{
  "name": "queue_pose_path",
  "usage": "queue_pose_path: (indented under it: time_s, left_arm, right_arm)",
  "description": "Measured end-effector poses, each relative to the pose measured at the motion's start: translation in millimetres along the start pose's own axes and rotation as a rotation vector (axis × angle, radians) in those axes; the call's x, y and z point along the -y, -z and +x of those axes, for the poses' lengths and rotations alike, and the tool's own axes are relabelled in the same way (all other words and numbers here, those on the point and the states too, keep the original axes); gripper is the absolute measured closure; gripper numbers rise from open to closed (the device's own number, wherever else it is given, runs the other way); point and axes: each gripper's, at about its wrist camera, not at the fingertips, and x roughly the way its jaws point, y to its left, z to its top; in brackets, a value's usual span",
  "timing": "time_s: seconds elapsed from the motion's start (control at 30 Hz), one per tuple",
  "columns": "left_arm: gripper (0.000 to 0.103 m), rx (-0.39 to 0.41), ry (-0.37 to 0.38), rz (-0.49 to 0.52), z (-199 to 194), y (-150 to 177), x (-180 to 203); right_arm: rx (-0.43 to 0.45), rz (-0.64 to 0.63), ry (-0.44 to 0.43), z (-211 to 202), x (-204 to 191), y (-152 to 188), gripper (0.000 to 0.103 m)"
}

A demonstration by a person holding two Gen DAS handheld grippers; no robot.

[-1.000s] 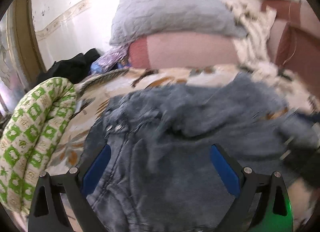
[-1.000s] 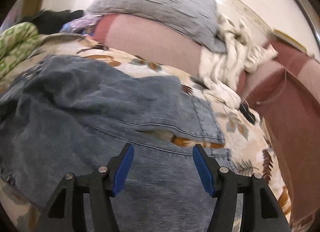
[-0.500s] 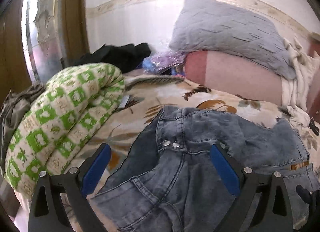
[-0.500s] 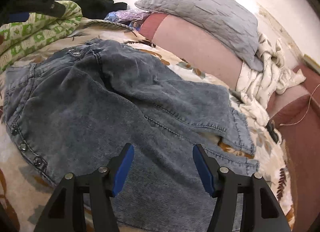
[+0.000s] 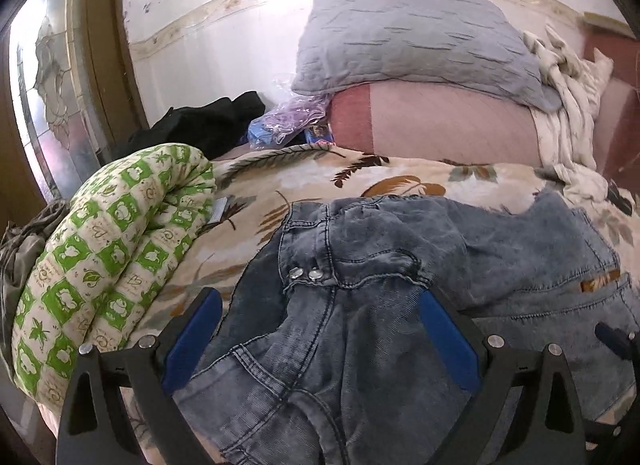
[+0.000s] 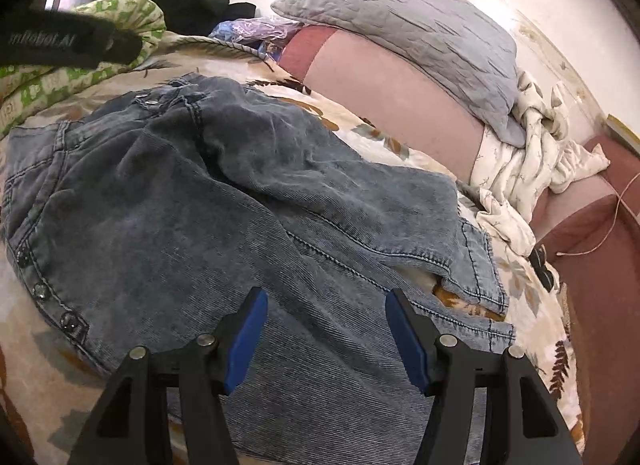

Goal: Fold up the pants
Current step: 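Move both grippers over the crumpled blue jeans, fingers open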

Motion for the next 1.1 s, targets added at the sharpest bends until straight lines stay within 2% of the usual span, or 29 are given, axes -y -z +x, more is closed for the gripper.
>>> queue_pose_path:
  time_s: [0.37,0.53,0.73,1.1]
  left_arm:
    - [0.004,0.008,0.006,0.076,-4,6,17]
    - [0.004,0.021,0.001,0.133,-6,8,27]
    - [0.004,0.005,-0.004,0.153,-2,11,31]
    - [0.004,0.004,0.0,0.156,-1,12,32]
  right_arm:
    - [-0.031,0.017,-0.001,8,2,0,0.038]
    - [-0.042,-0.001,0.044,11,1,1,0.038]
    - [-0.03,-0.092,0.151,12,-8,4,0.038]
    - [-0.044,-0.109,0.129,14,-14,6,0.038]
